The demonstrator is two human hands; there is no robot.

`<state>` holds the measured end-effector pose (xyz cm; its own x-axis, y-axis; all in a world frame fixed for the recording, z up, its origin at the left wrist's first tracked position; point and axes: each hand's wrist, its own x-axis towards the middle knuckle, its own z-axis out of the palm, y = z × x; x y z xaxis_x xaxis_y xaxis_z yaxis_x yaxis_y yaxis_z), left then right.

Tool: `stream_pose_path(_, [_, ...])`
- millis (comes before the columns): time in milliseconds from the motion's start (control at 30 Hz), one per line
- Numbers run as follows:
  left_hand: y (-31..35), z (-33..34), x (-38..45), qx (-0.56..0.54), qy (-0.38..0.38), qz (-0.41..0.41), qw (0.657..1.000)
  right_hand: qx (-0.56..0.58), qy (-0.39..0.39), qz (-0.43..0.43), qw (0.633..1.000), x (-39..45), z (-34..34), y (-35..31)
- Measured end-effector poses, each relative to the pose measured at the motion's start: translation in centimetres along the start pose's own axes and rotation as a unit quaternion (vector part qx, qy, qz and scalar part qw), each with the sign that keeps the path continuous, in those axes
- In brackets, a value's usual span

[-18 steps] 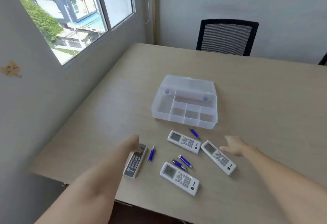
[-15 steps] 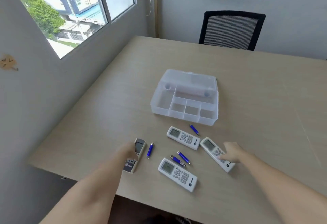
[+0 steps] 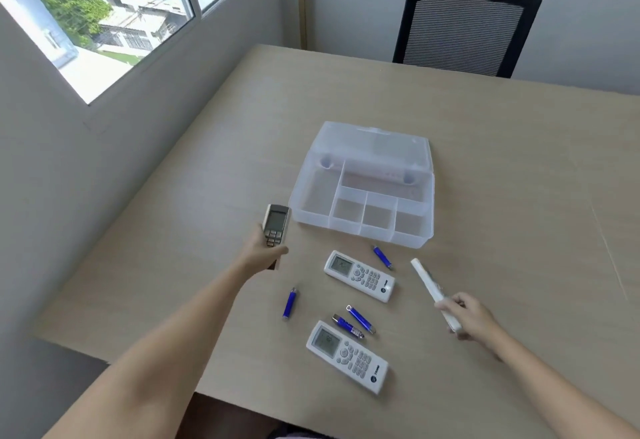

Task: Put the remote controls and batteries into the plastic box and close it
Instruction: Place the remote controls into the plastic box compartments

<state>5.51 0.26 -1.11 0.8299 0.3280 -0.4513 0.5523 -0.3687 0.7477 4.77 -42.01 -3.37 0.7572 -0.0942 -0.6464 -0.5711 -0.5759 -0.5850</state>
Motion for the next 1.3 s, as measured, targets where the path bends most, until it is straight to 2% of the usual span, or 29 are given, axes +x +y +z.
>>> stream_pose_path(100, [5.3, 0.6, 3.8, -0.118, -0.033, 0.042, 0.992, 0.156, -0.022, -0.008, 0.987, -0.5, -2.5, -2.1])
stream_pose_path(167, [8.0, 1.7, 6.4, -0.142, -0.046, 0.05, 0.988, 0.202, -0.034, -0.029, 0.978, -0.4, -4.0, -4.6])
stream_pose_path(300, [10.3, 4.2, 10.7, -0.082, -0.072, 0.051, 0.993, 0.231, -0.058, -0.077, 0.968, 1.3, -5.6, -10.3])
stream_pose_path(400, [9.9, 5.6, 12.9, 0.009, -0.06, 0.05, 0.997, 0.228, -0.069, -0.096, 0.966, 4.3, -5.3, -14.3])
stream_pose_path(533, [8.6, 6.7, 14.3, 0.133, -0.063, 0.063, 0.987, 0.189, -0.047, -0.126, 0.973, 9.7, -3.5, -18.8])
stream_pose_path(700, [7.4, 7.9, 14.9, 0.294, -0.072, 0.084, 0.949, 0.059, -0.006, -0.173, 0.983, 15.9, -0.6, -22.0])
stream_pose_path(800, [7.1, 8.3, 15.0, 0.341, -0.062, 0.069, 0.935, 0.002, -0.027, -0.159, 0.987, 18.2, 1.0, -22.4])
stream_pose_path(1000, [7.1, 8.7, 14.6, 0.369, -0.017, 0.068, 0.927, -0.125, -0.056, -0.158, 0.978, 19.4, 3.4, -23.4])
stream_pose_path(1133, [7.6, 8.2, 13.9, 0.341, -0.022, 0.066, 0.938, -0.267, -0.082, -0.165, 0.946, 18.6, 4.2, -23.9])
stream_pose_path(1233, [7.9, 7.6, 12.0, 0.295, -0.003, 0.125, 0.947, -0.315, -0.084, -0.203, 0.923, 16.3, 4.2, -23.5])
stream_pose_path(1300, [7.6, 7.0, 9.9, 0.265, 0.021, 0.208, 0.941, -0.264, -0.016, -0.285, 0.921, 13.3, 4.4, -22.2])
